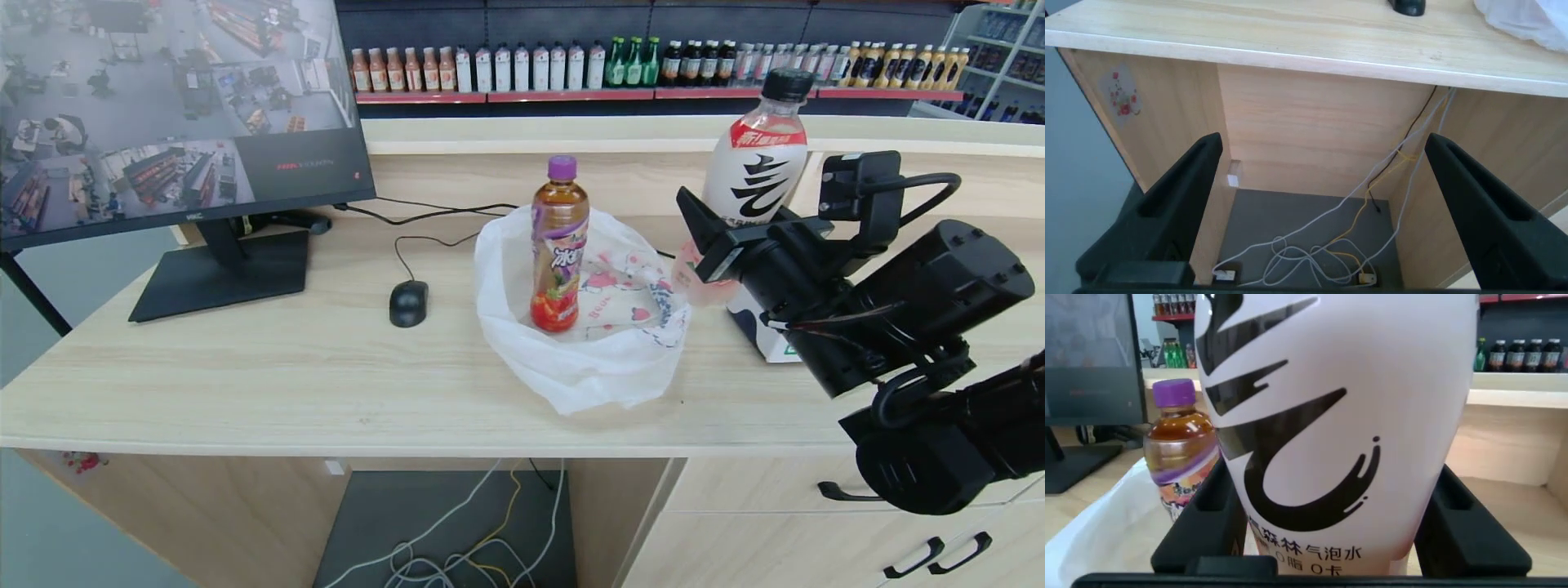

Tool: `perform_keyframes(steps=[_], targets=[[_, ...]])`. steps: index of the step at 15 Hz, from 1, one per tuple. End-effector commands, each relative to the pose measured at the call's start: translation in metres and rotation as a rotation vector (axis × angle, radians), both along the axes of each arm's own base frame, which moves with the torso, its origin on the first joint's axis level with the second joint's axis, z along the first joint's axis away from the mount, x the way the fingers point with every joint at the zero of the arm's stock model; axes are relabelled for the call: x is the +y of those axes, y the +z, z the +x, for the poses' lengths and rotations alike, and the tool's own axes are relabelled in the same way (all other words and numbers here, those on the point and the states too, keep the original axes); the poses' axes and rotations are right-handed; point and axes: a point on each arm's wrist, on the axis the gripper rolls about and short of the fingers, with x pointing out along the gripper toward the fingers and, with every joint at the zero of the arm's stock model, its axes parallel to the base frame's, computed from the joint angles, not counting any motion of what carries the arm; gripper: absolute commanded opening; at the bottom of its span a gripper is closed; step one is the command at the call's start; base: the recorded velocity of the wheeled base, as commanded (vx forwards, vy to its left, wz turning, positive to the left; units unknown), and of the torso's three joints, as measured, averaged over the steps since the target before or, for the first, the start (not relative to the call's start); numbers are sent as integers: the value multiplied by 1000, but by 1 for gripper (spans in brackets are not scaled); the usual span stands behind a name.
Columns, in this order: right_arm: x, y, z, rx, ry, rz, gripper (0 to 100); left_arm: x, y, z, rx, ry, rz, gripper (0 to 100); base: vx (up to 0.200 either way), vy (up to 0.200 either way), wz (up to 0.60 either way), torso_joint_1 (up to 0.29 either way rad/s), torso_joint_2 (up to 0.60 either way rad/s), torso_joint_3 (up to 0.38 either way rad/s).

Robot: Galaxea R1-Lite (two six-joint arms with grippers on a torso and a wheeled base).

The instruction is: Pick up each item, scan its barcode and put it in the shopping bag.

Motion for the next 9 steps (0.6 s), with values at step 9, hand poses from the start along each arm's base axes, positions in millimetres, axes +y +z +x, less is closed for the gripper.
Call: perform_keyframes(steps=[9], targets=[[-8, -20, 43, 18, -70, -8, 0, 0, 0, 0, 0, 1, 2, 100, 0, 0, 0, 0, 0, 0]])
